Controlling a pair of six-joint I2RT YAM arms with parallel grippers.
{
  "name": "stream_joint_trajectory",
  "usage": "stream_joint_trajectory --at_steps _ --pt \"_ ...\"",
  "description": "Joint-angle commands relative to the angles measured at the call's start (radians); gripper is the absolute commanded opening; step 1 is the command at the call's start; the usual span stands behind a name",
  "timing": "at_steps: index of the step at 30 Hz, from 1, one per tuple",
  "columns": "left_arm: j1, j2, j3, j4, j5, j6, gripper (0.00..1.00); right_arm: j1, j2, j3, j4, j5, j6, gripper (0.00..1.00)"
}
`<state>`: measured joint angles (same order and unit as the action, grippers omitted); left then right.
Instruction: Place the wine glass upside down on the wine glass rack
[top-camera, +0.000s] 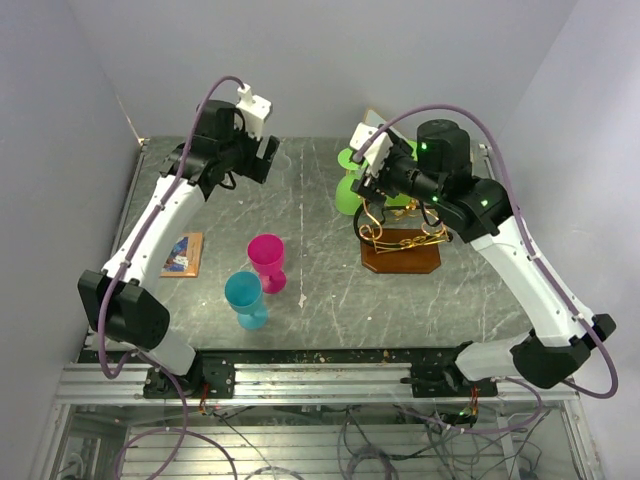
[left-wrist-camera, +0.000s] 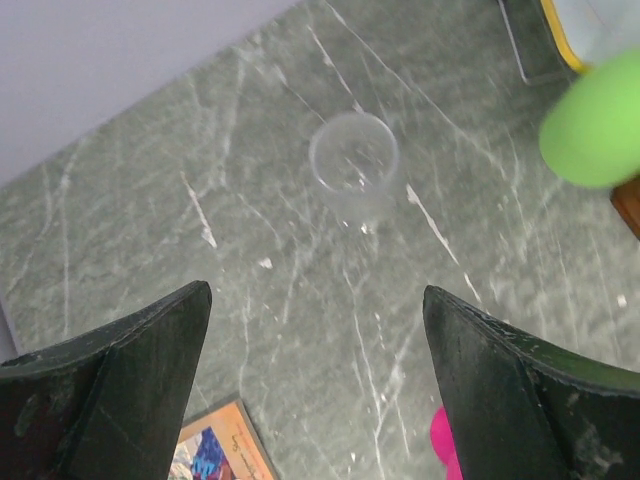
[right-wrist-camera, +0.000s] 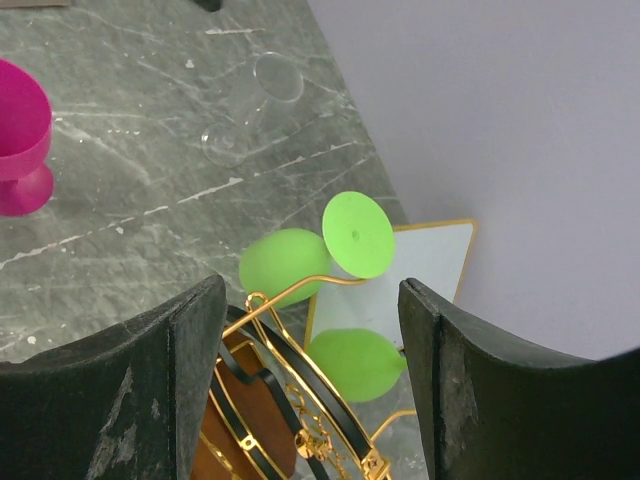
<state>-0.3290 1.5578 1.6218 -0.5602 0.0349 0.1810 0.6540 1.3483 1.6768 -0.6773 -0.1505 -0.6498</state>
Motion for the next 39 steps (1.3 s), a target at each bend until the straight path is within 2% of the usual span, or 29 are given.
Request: stream_joint_trajectory --at_steps 1,7,13,23,30,39 --pt "0.004 -0.015 -0.007 -0.168 0.168 0.093 0.97 -0.027 -0.036 -0.002 -0.009 -0.031 0.050 0.69" --pt "0.005 0.022 -0.012 -0.085 0.055 0.031 0.97 -0.034 -0.041 -0.007 -0.015 -0.040 0.053 0.69" --pt "0.007 0.168 0.137 -0.028 0.014 -0.030 0.93 -0.044 -0.036 -0.017 -0.011 -0.039 0.049 0.69" --pt "0.007 0.428 0.354 -0.037 0.004 -0.023 0.87 -0.075 -0.036 -0.046 0.001 -0.064 0.047 0.69" --pt "0.007 0.496 0.375 -0.016 -0.045 0.000 0.73 -0.083 -0.058 -0.073 0.006 -0.074 0.044 0.69" --pt "0.007 0.534 0.386 -0.042 -0.036 0.011 0.53 -0.086 -0.072 -0.109 0.017 -0.076 0.038 0.70"
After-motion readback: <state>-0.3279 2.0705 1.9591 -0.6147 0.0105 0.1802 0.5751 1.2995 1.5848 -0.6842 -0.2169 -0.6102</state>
